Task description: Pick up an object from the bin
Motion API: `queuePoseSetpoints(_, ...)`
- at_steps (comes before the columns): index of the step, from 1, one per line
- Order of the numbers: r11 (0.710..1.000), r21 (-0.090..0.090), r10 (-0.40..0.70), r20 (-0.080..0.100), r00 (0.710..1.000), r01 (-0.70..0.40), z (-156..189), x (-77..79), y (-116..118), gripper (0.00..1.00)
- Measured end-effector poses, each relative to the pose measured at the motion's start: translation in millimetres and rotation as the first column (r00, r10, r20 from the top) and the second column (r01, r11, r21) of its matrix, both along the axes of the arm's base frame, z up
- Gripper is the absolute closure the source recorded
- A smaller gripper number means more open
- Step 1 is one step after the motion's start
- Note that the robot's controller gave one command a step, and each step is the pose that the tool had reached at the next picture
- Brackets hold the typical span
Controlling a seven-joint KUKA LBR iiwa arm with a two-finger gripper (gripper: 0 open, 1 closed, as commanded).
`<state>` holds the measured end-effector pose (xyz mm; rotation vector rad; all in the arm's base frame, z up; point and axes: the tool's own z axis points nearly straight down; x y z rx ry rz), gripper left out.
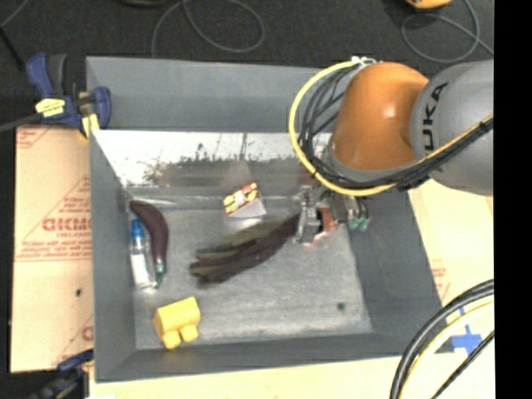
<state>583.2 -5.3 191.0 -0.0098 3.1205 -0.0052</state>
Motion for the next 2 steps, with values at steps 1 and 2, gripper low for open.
queuePoseSetpoints(1, 1.0, 0.0, 0.001, -0.005, 1.0, -0.001, -2.3, -1.2, 0.1, 1.0)
queuePoseSetpoints(2, 1.0, 0.0, -0.002, 0.004, 1.0, 0.002, 64.6, 14.9, 0.0, 1.0)
